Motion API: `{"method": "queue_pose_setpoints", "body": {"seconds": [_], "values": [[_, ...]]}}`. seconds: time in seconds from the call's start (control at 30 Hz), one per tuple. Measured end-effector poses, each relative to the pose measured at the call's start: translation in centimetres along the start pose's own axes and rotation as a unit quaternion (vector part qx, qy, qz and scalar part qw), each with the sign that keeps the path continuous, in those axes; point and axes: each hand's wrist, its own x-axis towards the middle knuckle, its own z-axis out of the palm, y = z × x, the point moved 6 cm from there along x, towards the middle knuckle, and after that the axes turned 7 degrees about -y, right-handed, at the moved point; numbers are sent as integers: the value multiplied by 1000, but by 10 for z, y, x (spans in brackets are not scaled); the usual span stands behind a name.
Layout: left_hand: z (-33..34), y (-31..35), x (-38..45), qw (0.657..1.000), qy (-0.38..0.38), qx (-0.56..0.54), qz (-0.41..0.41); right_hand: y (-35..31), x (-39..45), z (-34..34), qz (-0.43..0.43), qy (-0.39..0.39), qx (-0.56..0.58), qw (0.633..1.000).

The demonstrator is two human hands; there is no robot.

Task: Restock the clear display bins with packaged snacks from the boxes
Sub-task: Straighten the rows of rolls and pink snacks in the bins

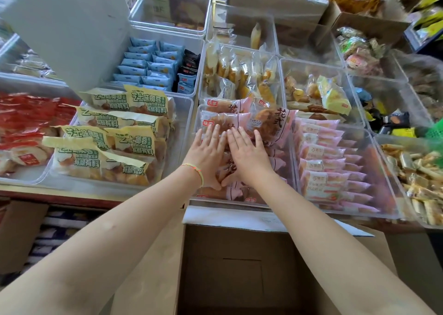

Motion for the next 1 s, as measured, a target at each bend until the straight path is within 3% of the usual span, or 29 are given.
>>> {"method": "queue_pose_setpoints", "body": {"seconds": [0.23,0.33,0.43,0.6,0.77,1.0], "values": [[-3,0,8,1000,-6,11,1,8,1,-9,-37,-32,95,994],[-3,4,3,1000,-11,5,9,37,1,-35,-33,80,240,967],[-12,10,8,999,11,-26,39,85,18,-45,63,171,315,931],[-10,9,19,998,0,-53,32,128,63,-14,161,62,283,943],[-3,6,22,998,4,-62,28,151,85,-4,171,-8,245,954],[-1,5,24,998,1,-66,23,140,73,-2,173,-44,213,961]]}}
